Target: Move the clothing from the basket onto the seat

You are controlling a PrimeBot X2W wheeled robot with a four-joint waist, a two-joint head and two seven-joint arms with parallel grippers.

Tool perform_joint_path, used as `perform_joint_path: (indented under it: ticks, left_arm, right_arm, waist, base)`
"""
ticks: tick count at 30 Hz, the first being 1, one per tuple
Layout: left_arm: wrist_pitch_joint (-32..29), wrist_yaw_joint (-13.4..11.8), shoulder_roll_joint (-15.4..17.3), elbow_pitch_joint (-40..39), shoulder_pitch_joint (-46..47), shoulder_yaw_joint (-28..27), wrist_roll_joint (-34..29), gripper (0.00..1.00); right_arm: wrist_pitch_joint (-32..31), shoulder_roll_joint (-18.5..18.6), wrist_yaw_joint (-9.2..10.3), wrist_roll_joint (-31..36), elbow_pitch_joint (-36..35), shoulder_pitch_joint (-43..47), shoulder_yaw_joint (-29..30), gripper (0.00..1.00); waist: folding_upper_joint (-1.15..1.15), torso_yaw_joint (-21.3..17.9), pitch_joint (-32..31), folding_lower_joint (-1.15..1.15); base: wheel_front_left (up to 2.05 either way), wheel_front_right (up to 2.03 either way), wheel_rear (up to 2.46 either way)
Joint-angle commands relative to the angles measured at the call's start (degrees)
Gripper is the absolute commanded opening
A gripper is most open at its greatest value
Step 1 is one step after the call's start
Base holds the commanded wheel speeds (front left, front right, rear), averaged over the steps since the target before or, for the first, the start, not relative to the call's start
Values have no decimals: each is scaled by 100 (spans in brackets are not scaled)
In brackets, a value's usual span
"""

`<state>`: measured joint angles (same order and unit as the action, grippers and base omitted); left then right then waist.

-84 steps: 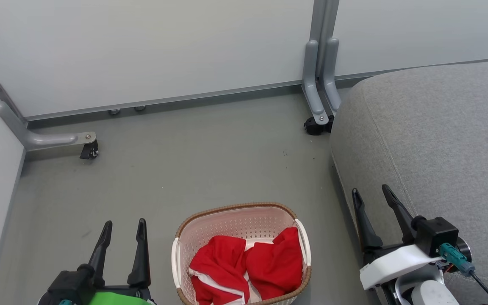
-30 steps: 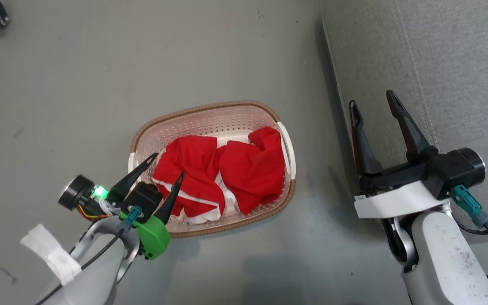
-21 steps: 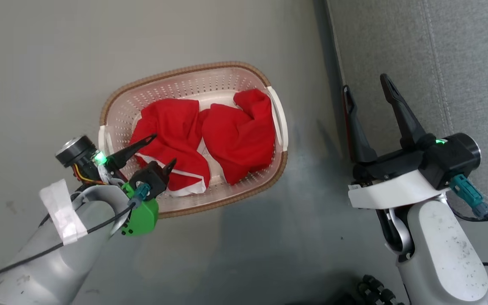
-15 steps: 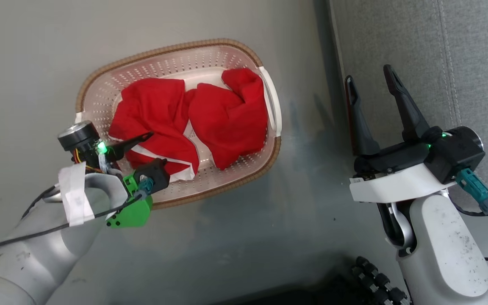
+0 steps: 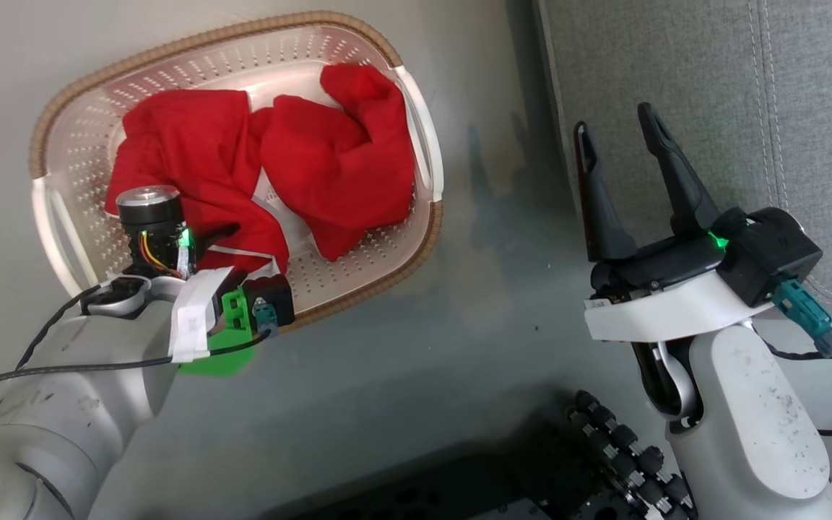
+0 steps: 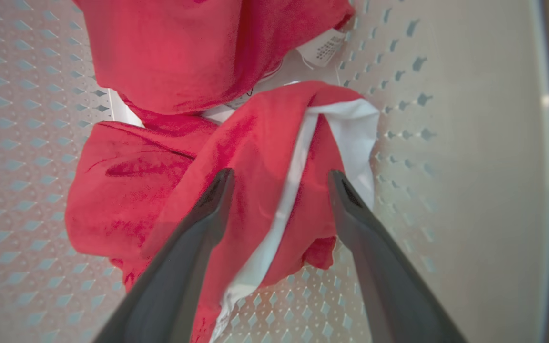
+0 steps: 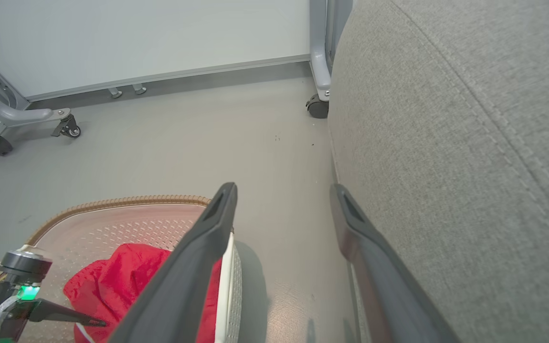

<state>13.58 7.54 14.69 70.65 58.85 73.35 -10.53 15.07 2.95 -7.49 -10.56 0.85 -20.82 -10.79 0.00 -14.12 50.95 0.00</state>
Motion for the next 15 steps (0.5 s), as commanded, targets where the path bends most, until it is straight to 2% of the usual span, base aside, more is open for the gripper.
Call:
perform_joint_path:
  ticks: [1,4,8,15]
  left_arm:
    - [26,-11,11,99,127,-4,-38,100]
    - [-51,-11,19,245,319,-6,-202,100]
    - [-334,-11,74,304,566,-3,-68,100]
    - [-835,-11,153,321,537,-4,-137,100]
  right_arm:
    - [16,-10,0,-46,-31,-117,-19,100]
    - [16,-5,0,-118,-73,-150,-40,100]
    - [16,-6,0,-185,-100,-198,-95,100]
    - [16,-7,0,-242,-121,-267,-226,100]
  waist:
    - [0,-129,149,0]
    - [0,-184,261,0]
    - [0,-243,410,0]
    - [0,-378,621,0]
  base:
    - [0,0,0]
    - [0,0,0]
    - [0,0,0]
    - [0,0,0]
